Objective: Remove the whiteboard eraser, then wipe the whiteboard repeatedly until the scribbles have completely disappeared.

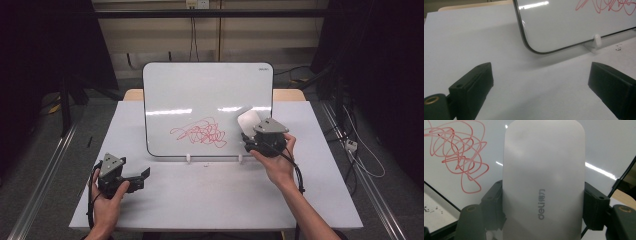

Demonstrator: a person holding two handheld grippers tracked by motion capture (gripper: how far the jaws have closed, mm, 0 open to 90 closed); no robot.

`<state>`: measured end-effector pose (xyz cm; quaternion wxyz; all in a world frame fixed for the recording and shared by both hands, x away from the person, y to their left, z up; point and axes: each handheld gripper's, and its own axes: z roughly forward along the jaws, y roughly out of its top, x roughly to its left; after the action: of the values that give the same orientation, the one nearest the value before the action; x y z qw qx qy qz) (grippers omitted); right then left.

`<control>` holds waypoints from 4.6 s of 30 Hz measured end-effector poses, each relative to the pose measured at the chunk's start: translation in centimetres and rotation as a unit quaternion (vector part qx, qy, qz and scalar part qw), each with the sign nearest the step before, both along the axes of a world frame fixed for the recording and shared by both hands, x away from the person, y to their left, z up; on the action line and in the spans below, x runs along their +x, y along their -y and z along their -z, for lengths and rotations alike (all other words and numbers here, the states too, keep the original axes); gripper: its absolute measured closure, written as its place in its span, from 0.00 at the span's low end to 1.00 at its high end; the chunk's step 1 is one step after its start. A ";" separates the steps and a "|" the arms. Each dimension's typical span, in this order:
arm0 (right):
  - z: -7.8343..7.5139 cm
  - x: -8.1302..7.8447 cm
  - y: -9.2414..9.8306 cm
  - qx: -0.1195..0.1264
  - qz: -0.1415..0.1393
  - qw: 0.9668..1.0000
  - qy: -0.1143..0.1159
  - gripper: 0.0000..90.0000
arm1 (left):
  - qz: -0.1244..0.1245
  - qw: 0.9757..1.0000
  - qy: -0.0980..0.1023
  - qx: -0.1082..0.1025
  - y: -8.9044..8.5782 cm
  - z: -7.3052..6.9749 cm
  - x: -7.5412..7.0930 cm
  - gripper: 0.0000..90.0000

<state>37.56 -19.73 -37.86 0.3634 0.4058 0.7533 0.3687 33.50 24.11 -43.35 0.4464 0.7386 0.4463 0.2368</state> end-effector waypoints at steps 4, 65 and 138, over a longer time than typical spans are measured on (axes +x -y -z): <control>-0.1 -0.1 -0.5 0.002 -0.010 1.000 0.001 0.35 | -0.003 1.000 0.002 0.001 -0.1 -0.1 -0.1 0.06; -0.7 3.8 -8.2 -0.087 -0.043 0.995 0.036 0.35 | 0.006 1.000 0.003 0.004 0.3 -0.2 0.4 0.06; 1.2 3.2 -9.6 -0.128 -0.030 0.991 0.034 0.35 | 0.007 1.000 0.003 0.005 0.1 -0.3 0.2 0.06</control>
<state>40.76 -10.13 -39.09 0.4265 0.3203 0.7934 0.2933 33.73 23.99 -43.09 0.4459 0.7430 0.4385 0.2384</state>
